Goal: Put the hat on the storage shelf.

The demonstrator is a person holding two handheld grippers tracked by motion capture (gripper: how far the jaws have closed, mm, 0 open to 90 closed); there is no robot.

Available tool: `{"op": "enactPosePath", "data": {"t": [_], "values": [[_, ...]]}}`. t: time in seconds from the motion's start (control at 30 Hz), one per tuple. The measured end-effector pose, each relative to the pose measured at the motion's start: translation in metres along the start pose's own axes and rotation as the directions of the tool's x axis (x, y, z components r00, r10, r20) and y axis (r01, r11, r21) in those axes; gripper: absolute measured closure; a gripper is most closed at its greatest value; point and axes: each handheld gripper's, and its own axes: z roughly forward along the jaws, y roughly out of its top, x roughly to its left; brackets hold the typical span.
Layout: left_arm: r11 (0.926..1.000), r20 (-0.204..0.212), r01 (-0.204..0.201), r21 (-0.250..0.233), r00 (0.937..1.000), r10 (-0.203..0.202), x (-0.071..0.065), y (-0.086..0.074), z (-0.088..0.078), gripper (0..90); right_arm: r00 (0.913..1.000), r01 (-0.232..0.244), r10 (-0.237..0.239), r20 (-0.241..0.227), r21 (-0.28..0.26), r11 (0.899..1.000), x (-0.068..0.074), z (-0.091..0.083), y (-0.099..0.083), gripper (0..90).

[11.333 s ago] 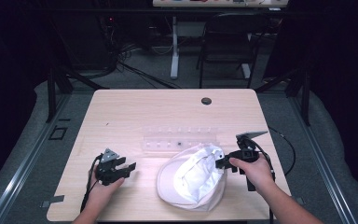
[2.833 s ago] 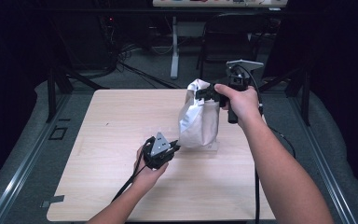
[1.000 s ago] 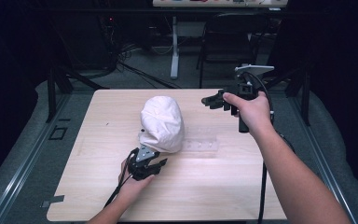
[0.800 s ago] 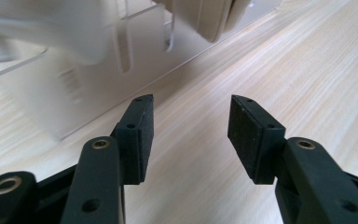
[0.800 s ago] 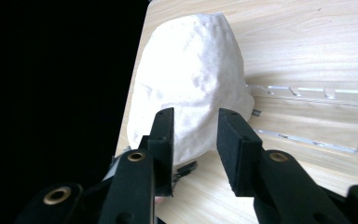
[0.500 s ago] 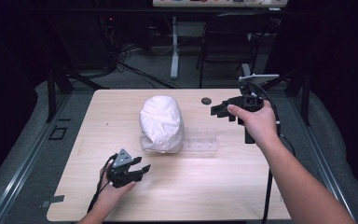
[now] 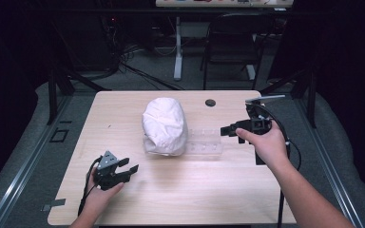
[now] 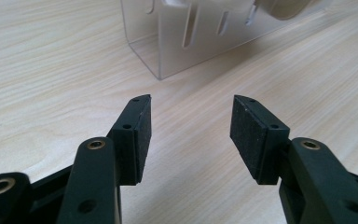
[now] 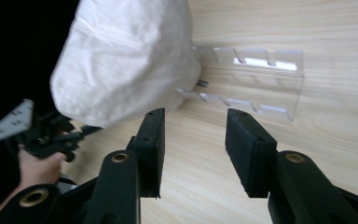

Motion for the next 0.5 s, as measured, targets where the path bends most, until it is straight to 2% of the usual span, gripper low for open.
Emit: {"op": "enactPosePath", "data": {"t": [0.13,0.33,0.4,0.5], "values": [[0.9998,-0.008,0.016,0.01,0.9998,-0.016,0.003,-0.003,0.004,49.0,0.9999,0.014,-0.014,-0.001,0.001,1.0,-0.007,0.006,-0.014,57.5],[0.9993,-0.004,0.037,0.009,0.9993,-0.037,0.005,-0.004,0.005,48.9,0.9983,0.05,-0.05,0.032,0.0,0.999,-0.018,0.022,-0.038,57.5],[0.9992,-0.005,0.038,0.009,0.9993,-0.038,0.005,-0.004,0.005,48.9,0.9989,0.044,-0.044,0.018,-0.003,0.999,-0.022,0.027,-0.047,57.4],[0.9995,-0.006,0.031,0.006,0.9995,-0.031,0.004,-0.004,0.006,48.9,0.9997,0.005,-0.005,-0.026,-0.004,1.0,-0.031,0.035,-0.058,57.1]]}}
